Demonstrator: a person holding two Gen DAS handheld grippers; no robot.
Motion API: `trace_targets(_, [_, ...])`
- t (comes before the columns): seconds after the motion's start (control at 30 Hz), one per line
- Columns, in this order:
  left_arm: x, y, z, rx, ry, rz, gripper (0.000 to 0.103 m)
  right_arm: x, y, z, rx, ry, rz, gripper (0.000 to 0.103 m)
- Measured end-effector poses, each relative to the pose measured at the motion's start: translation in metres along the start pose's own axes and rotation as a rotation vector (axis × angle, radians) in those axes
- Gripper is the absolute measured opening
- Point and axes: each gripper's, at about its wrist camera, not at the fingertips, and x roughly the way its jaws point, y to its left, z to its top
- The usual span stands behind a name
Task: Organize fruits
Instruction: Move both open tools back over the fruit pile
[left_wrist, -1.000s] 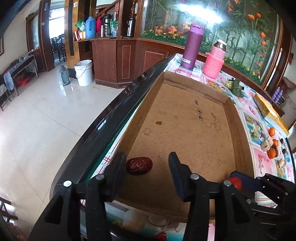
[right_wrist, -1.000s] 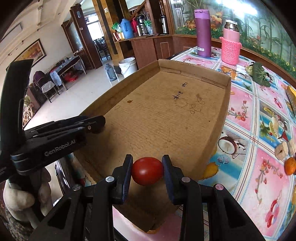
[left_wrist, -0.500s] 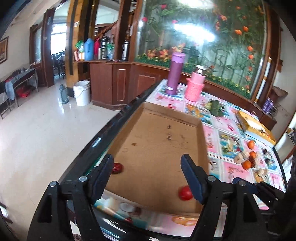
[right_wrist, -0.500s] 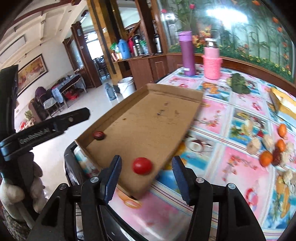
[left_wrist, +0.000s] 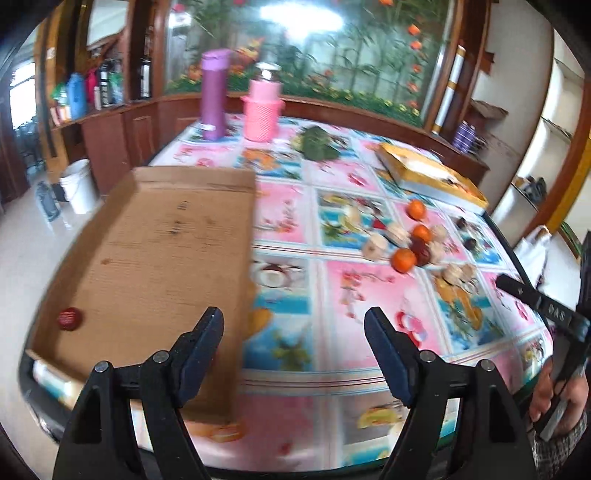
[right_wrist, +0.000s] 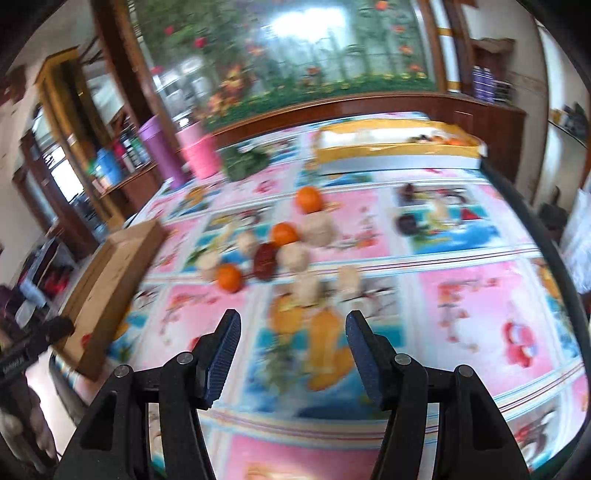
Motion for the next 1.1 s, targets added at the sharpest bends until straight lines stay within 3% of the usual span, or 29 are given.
trace_targets(0.23, [0.044, -0.046, 0.017, 0.118, 0.013, -0.056, 0.078, 0.031, -0.017, 0.022, -0.002, 0.031, -0.023, 0.063])
trace_targets(0.5, [0.101, -0.069, 0.052, 0.124, 0.037, -0.143, 0.077, 0.071, -0.012, 0.013, -0.033, 0.093, -0.018, 0.063])
trace_targets(0.73, [0.143, -0.060, 0.061, 0.043, 0.137, -0.219, 0.050, 0.065, -0.009, 0.013, -0.094, 0.097, -0.023, 0.063])
trace_targets(0.97, [0.151, -0.060, 0.056, 0.063, 0.118, -0.210, 0.046, 0.058, -0.028, 0.028, -0.031, 0.065, -0.047, 0.063])
trace_targets(1.1, [0.149, -0.072, 0.051, 0.133, 0.088, -0.146, 0.047, 0.076, -0.029, 0.031, -0.040, 0.107, -0.096, 0.048])
